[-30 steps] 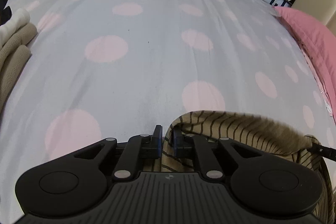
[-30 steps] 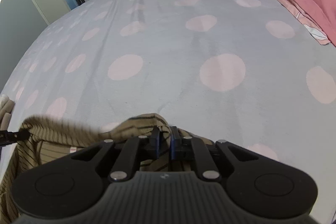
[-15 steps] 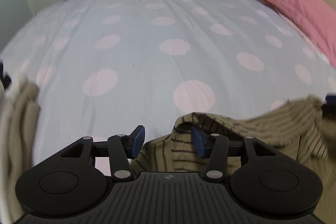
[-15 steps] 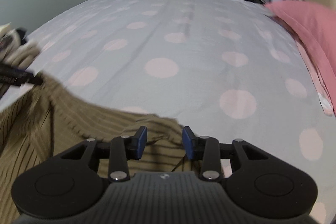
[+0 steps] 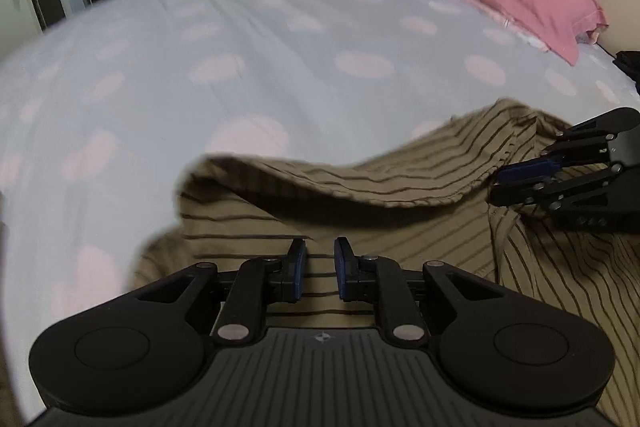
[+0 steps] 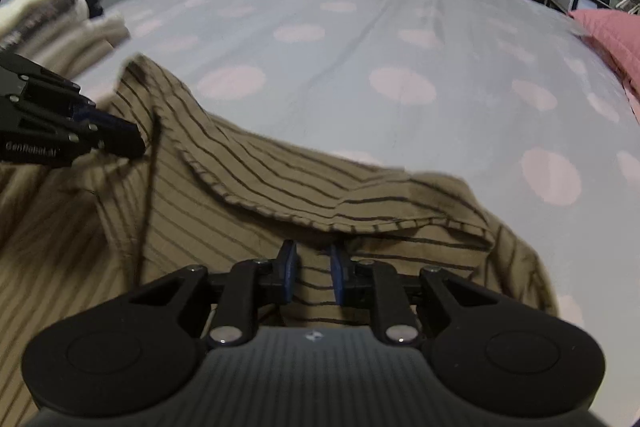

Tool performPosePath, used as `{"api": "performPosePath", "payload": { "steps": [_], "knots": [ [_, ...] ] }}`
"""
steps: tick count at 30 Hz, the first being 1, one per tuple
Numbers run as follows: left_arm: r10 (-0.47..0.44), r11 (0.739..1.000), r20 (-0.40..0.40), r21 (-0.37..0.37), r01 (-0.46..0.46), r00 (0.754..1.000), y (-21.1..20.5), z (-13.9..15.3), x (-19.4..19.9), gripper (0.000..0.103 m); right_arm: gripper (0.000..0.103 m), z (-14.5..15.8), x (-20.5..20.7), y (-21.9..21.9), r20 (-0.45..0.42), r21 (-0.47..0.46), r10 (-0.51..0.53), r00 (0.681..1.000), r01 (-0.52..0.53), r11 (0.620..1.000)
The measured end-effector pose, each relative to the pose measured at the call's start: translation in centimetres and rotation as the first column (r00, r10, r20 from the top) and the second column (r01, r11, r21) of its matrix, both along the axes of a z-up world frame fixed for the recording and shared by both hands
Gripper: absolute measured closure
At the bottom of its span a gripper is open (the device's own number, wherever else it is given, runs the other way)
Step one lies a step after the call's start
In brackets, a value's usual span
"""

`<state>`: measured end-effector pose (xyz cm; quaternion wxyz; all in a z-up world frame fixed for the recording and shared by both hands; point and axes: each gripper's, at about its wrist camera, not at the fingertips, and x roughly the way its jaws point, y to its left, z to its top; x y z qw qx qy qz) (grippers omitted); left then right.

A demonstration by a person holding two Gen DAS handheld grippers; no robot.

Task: Fold clothes
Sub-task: 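Lift and flip the shirt hem with both grippers, then release it flat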

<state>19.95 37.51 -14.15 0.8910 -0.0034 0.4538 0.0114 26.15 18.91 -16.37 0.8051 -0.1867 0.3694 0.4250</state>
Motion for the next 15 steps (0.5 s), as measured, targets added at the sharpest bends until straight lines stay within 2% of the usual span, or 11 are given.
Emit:
{"api": "performPosePath", "payload": {
  "steps": [4,7,11,15],
  "knots": [
    [0.045,0.999,0.028,-0.011,-0.044,0.999,0.3,-1.0,2.7,0.089,0.082,0.5,1.1,1.8,0.056,0.020,-0.019,0.998,0.017,1.000],
    [0.115,0.993,0.042,-0.020,-0.114,0.992,1.3,-0.9,4.7,0.090,0.082,1.0,2.8,2.9,0.075,0.042,-0.056,0.996,0.053,0.998],
    [0.222,0.972,0.085,-0.096,-0.214,0.971,3.7,-0.4,6.3,0.090,0.082,1.4,5.4,3.7,0.056,0.083,-0.133,0.990,0.128,0.988],
    [0.279,0.958,0.061,-0.089,-0.273,0.958,4.8,-1.2,7.5,0.090,0.082,0.8,6.5,4.1,0.016,0.080,-0.180,0.984,0.178,0.981]
  ]
}}
